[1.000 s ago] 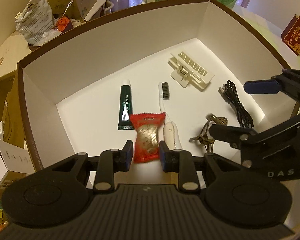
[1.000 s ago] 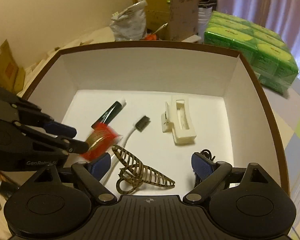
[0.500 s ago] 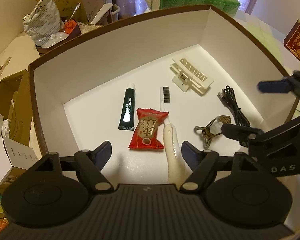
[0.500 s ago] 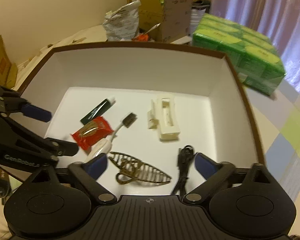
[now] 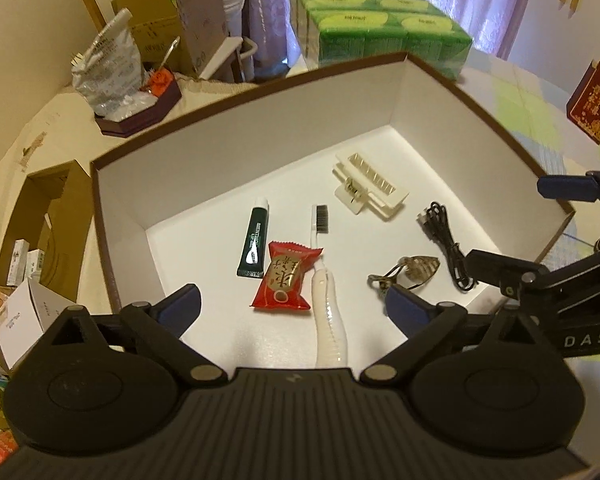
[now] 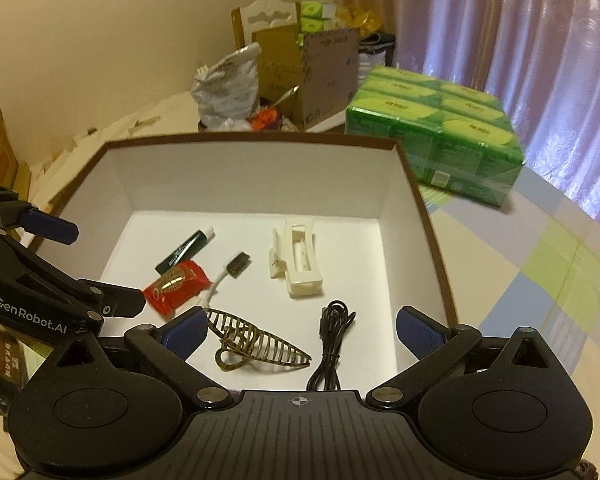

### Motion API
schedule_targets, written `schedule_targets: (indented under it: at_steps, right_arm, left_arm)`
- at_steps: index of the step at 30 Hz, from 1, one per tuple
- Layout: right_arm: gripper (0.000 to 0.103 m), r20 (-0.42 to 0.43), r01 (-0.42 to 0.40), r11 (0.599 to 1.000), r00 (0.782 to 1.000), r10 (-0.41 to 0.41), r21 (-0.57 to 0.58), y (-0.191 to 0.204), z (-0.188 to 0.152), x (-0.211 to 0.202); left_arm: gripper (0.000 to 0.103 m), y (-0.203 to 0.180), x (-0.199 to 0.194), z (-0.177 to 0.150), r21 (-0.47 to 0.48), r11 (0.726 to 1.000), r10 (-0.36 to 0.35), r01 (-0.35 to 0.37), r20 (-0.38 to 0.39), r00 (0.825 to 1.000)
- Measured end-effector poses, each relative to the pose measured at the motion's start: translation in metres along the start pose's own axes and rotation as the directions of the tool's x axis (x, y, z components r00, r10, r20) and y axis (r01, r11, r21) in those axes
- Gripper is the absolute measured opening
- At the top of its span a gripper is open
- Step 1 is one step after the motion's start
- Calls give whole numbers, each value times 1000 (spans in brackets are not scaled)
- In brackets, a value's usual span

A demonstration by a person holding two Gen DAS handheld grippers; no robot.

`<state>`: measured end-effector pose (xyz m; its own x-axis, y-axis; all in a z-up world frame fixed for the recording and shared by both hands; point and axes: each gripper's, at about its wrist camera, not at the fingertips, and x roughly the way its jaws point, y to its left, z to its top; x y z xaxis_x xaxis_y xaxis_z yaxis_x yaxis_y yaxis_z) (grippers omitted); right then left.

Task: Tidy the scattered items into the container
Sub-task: 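Lower both items into the box and open both tools, then withdraw both tools from the box toward the toothpick box and swabs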

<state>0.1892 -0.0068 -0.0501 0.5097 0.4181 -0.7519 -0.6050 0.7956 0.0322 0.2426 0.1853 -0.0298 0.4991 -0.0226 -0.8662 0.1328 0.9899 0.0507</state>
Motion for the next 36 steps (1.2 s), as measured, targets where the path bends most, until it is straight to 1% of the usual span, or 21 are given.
schedule_targets:
  at_steps: [7,13,17,24,31,36]
  right_arm:
    - [103,41,-2,1000,999,2,18,-6,-9,-27]
    - [103,66,-19,999,998,17,30,-11,-25,-52]
    - [103,69,-27,999,997,25,42,-15,-41,-68]
    - [103,66,-35,997,997,30,73,-22,-71,-94]
    - [103,60,-16,993,998,9,115,-35,-103,-121]
    - [103,48,6,988,999,-13,152,-47,-127,-139]
  left_arm:
    - [100,-13,-27,-7,-15,1000,16,-15,37,999]
    - [102,-28,-49,-26,-39,999,13,-11,56,998]
    - [102,-39,-58,-43,-48,999,-4,6,48,999]
    - [102,-58,-70,-67,-57,998,-13,15,33,999]
    - [102,-86,-77,-81,-45,998,-36,38,34,999]
    - [102,-106,-81,-90,-18,998,-54,55,33,998]
